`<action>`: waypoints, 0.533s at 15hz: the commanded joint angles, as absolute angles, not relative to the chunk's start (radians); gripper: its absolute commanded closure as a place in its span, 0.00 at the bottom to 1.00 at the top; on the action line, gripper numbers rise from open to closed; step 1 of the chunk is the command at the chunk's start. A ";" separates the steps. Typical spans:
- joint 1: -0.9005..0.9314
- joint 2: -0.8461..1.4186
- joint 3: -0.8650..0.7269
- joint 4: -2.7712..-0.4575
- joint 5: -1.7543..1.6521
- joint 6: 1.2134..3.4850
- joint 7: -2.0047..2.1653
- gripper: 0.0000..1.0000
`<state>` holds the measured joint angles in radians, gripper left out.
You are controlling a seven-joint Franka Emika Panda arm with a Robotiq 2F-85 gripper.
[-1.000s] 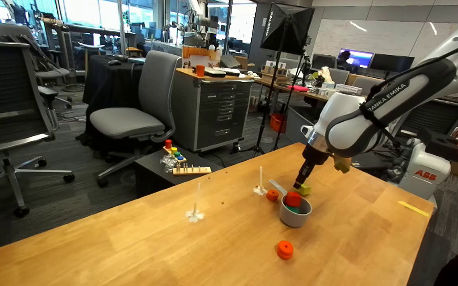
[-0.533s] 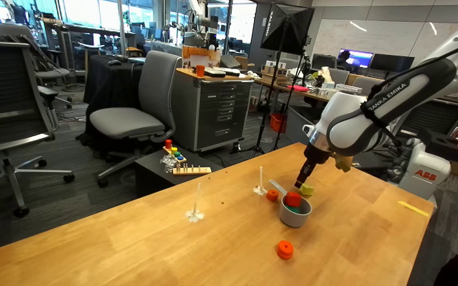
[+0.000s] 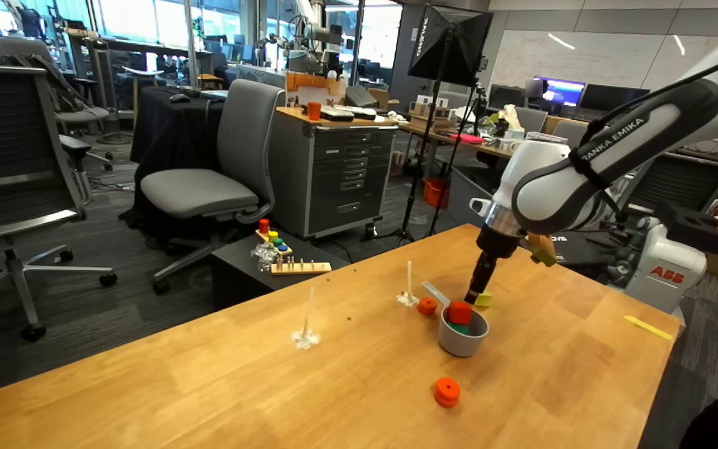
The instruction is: Put the green, orange and yellow b=objects and put them in the pot
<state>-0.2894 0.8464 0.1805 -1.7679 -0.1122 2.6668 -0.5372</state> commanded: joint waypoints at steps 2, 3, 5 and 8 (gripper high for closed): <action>-0.325 0.793 0.214 -1.770 -0.097 2.482 -0.709 0.00; -0.317 0.787 0.202 -1.766 -0.097 2.459 -0.726 0.00; -0.307 0.778 0.186 -1.757 -0.095 2.425 -0.755 0.00; -0.303 0.771 0.171 -1.742 -0.092 2.396 -0.792 0.00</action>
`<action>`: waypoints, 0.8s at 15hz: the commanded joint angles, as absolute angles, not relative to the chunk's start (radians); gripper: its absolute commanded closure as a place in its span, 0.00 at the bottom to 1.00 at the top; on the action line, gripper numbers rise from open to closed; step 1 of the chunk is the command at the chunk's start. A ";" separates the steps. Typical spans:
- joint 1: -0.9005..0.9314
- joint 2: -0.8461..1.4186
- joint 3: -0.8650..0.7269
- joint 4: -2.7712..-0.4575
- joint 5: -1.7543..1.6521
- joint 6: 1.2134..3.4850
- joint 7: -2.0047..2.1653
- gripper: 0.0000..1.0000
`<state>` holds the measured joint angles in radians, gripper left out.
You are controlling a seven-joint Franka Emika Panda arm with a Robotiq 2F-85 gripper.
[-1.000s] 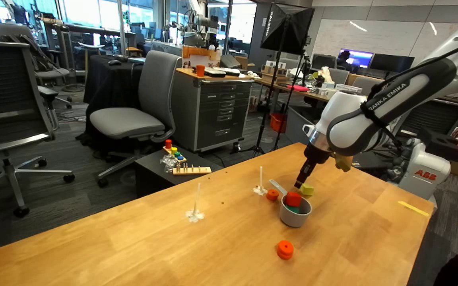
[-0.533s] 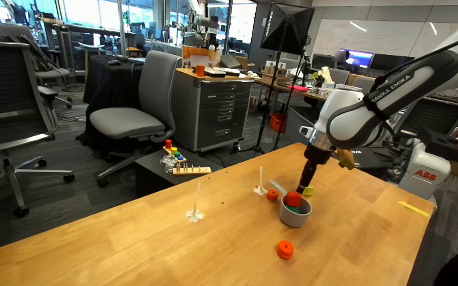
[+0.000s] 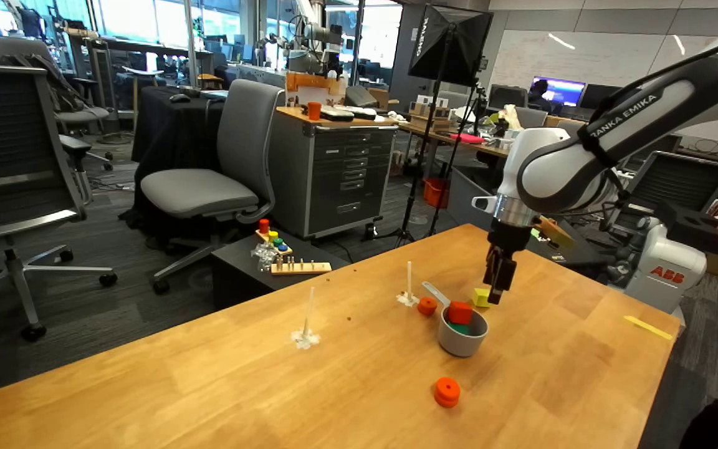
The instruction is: Put the green, orange and yellow b=objects and put them in the pot
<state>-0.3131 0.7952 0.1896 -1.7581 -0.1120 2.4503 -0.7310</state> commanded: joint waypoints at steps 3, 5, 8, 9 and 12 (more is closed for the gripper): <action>-0.292 0.775 0.158 -1.723 -0.095 2.373 -0.821 0.00; -0.286 0.787 0.152 -1.703 -0.095 2.349 -0.838 0.00; -0.269 0.809 0.138 -1.670 -0.104 2.336 -0.858 0.00; -0.262 0.818 0.134 -1.660 -0.110 2.349 -0.866 0.00; -0.245 0.844 0.124 -1.624 -0.113 2.350 -0.882 0.00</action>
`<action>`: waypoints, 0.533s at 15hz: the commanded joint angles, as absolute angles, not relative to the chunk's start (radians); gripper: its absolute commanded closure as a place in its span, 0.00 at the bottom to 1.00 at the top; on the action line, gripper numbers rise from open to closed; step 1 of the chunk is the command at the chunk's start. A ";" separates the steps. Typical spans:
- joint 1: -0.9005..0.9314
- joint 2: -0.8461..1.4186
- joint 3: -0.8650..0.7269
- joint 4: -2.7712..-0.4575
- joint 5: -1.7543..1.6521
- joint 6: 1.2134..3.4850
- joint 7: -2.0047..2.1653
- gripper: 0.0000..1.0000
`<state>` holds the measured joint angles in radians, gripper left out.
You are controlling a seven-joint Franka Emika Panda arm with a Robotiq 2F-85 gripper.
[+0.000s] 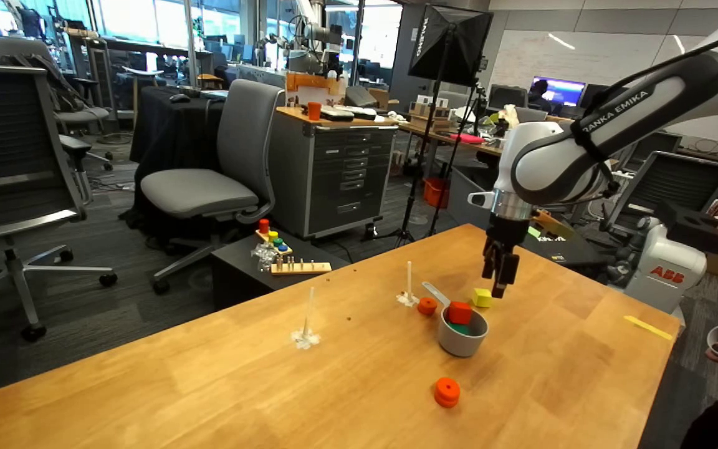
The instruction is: Put the green, orange and yellow b=objects and put them in the pot
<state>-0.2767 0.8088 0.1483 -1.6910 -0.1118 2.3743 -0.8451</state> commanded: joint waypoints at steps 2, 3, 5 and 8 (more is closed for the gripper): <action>-0.237 0.861 0.119 -1.603 -0.115 2.346 -0.892 0.00; -0.233 0.869 0.117 -1.592 -0.116 2.343 -0.896 0.00; -0.228 0.885 0.114 -1.575 -0.115 2.340 -0.903 0.00; -0.228 0.901 0.115 -1.562 -0.114 2.336 -0.924 0.25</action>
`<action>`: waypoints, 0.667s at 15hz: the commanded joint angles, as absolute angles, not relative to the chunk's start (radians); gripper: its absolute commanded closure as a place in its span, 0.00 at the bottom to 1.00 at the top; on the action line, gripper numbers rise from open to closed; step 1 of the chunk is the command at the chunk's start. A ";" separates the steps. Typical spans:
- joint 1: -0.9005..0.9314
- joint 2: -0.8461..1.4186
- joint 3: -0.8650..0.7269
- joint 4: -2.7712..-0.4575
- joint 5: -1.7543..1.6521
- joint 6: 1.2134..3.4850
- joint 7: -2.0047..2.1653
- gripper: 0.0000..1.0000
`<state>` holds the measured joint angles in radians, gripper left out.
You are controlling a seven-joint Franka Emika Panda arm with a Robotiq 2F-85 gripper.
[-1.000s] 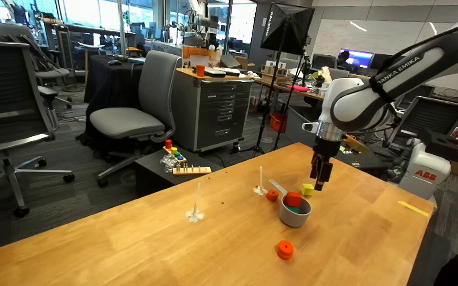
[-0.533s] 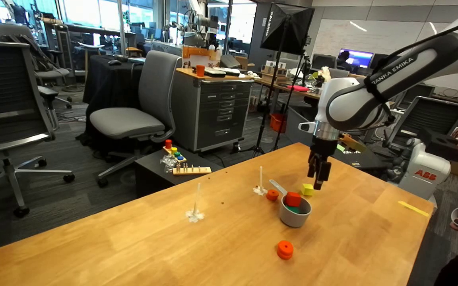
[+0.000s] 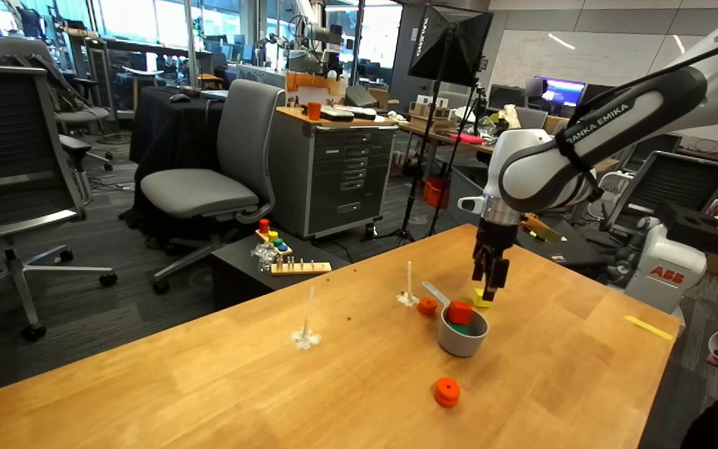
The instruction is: Put the green, orange and yellow b=objects and put them in the pot
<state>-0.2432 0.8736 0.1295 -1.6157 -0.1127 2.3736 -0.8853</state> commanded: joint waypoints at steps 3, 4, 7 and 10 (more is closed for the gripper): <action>-0.228 0.912 0.112 -1.553 -0.113 2.337 -0.933 0.44; -0.230 0.915 0.114 -1.552 -0.111 2.339 -0.937 0.51; -0.236 0.920 0.116 -1.549 -0.103 2.341 -0.942 0.74; -0.232 0.906 0.106 -1.564 -0.075 2.405 -0.865 0.85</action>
